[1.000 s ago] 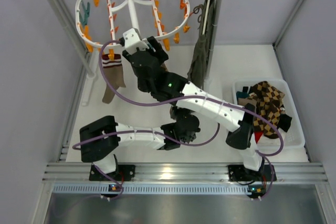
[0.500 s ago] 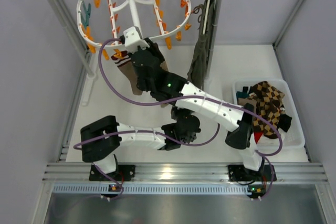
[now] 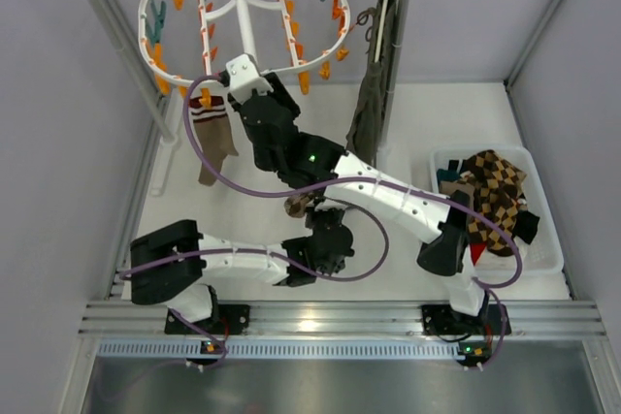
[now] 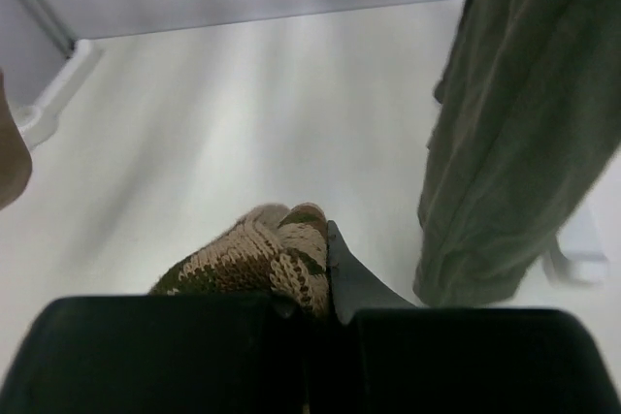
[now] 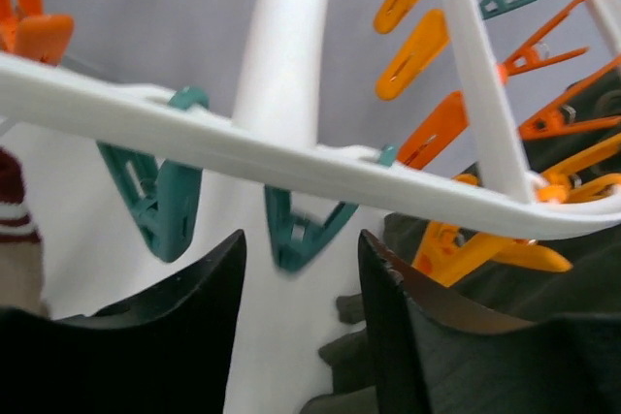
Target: Remove the socks clipped to the hanger
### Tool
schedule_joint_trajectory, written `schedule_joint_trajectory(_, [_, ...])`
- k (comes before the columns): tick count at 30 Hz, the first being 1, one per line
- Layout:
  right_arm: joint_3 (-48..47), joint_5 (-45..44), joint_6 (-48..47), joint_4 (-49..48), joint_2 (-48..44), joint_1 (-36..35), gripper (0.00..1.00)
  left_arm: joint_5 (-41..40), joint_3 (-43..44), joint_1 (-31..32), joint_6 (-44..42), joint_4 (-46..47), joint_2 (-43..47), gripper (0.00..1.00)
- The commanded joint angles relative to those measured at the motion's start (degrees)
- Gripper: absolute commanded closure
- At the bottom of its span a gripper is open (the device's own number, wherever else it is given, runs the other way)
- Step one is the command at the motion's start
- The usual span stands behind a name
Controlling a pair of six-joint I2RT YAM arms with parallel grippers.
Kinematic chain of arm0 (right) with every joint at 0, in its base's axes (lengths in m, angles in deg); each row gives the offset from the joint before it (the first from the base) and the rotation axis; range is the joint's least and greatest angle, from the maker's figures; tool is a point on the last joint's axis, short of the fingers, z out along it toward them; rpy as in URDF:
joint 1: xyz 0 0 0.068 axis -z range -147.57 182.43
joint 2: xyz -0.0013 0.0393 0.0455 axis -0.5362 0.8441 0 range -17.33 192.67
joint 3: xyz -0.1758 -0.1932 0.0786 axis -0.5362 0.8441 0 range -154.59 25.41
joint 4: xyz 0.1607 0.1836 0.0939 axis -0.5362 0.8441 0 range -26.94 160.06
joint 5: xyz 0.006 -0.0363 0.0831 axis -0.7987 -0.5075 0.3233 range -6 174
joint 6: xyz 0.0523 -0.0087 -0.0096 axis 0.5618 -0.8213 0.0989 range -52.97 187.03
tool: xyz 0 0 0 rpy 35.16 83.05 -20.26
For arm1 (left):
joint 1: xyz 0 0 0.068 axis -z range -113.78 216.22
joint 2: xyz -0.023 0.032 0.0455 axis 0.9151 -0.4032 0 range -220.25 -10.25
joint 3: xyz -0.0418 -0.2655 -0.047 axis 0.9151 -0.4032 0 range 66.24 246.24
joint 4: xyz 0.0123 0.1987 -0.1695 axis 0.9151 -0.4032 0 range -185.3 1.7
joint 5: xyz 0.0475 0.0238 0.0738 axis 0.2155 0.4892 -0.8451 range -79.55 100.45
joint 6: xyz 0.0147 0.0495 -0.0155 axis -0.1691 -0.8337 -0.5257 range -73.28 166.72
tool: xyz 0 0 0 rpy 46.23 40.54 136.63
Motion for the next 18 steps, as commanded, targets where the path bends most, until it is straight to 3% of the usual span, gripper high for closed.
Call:
schedule_joint_trajectory(1, [1.04, 4.75, 5.57, 3.2, -4.27, 0.53, 0.51, 7.82, -4.99, 2.25, 3.72, 2.1, 7.91, 1.0])
schedule_joint_trajectory(5, [3.85, 7.31, 8.21, 3.38, -8.13, 0.27, 0.41, 22.46, -11.31, 3.74, 8.02, 0.7, 15.98, 1.0])
schedule_joint_trajectory(8, [5.96, 8.36, 9.44, 4.34, -11.02, -0.34, 0.36, 29.08, -15.54, 3.75, 12.15, -0.18, 19.69, 1.0])
schedule_joint_trajectory(11, [9.38, 14.83, 12.6, 8.02, -15.15, -0.87, 0.17, 37.7, -17.91, 3.75, 14.44, -0.97, 23.99, 1.0])
schedule_joint_trajectory(12, [10.44, 17.65, 14.17, 9.26, -16.47, -0.96, 0.01, 41.64, -18.0, 3.75, 15.23, -1.5, 24.44, 1.0])
schedule_joint_trajectory(18, [21.84, 31.01, 18.93, 15.33, -28.51, -0.87, 0.01, 53.34, -17.66, 3.84, 18.05, -2.55, 26.12, 1.0])
